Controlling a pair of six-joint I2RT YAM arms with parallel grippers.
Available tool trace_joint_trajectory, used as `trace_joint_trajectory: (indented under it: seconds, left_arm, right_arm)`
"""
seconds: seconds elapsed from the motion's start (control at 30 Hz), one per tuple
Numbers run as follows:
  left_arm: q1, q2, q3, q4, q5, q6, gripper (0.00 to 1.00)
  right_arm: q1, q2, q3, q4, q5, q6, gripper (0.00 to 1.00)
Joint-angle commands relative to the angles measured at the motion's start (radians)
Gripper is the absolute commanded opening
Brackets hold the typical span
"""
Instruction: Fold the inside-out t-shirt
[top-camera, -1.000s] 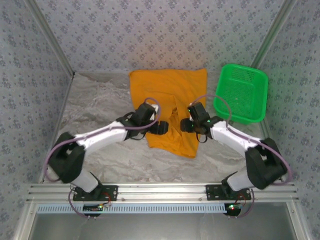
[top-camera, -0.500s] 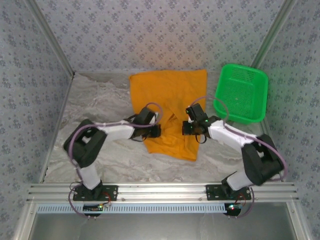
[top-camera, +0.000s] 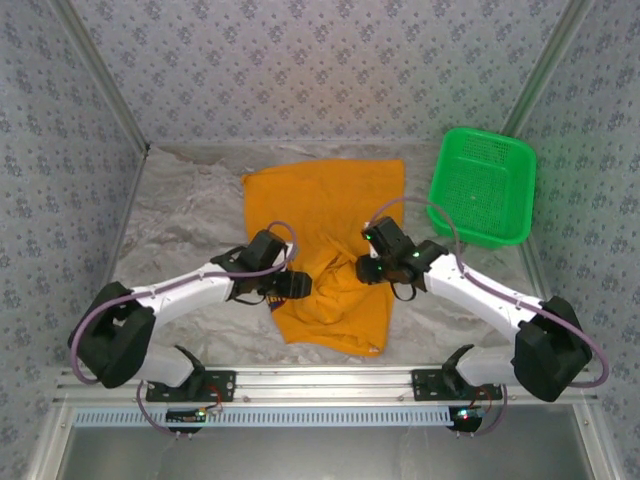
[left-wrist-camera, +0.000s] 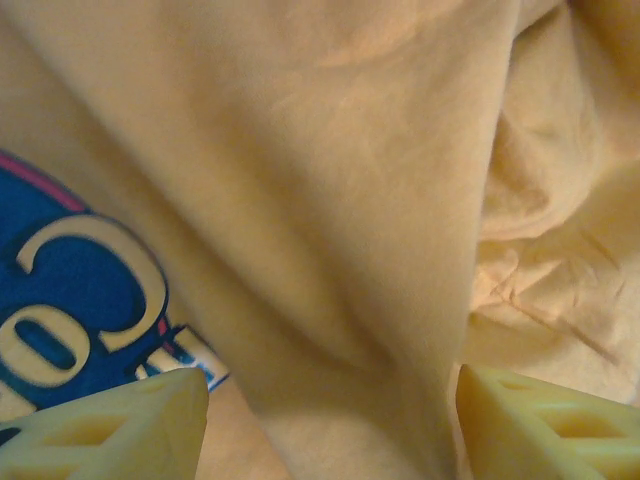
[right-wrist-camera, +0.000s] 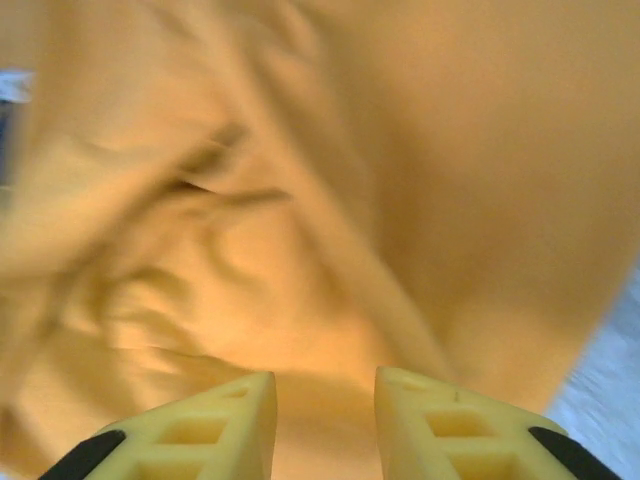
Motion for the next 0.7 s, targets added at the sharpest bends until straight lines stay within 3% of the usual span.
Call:
trace_joint_trajectory:
  seconds: [0.0,0.17,0.2,0.27,0.33,0.37,0.43,0.67]
  left_arm:
    - [0.003,0.064,0.104,0.058,-0.019,0.055,0.68]
    - [0.006,0.205,0.203,0.100,-0.009,0.114,0.68]
    - [0.010,0.231,0.211,0.105,-0.014,0.118,0.64]
    - [0.033,0.273,0.224,0.090,-0.016,0.111,0.37]
    - [0.061,0.282,0.194,0.117,-0.006,0.086,0.01]
    - [0.075,0.278,0.170,0.145,0.004,0.076,0.00]
    - [0.105,0.262,0.109,0.217,0.020,0.041,0.00]
    - [0.190,0.204,-0.084,0.418,0.051,-0.089,0.00]
  right_arm:
    - [0.026,0.083,0.069,0.085,-0.049,-0.004,0.34]
    - [0.017,0.225,0.085,0.183,-0.022,0.026,0.35]
    - [0.006,0.244,0.085,0.192,-0.024,0.035,0.35]
    - [-0.015,0.281,0.098,0.195,-0.061,0.052,0.36]
    - [-0.019,0.325,0.119,0.196,-0.086,0.041,0.35]
    - [-0.015,0.344,0.124,0.194,-0.071,0.031,0.32]
    - [-0.014,0.368,0.127,0.175,-0.011,0.009,0.00]
    - [-0.054,0.312,0.016,0.149,0.011,-0.020,0.00]
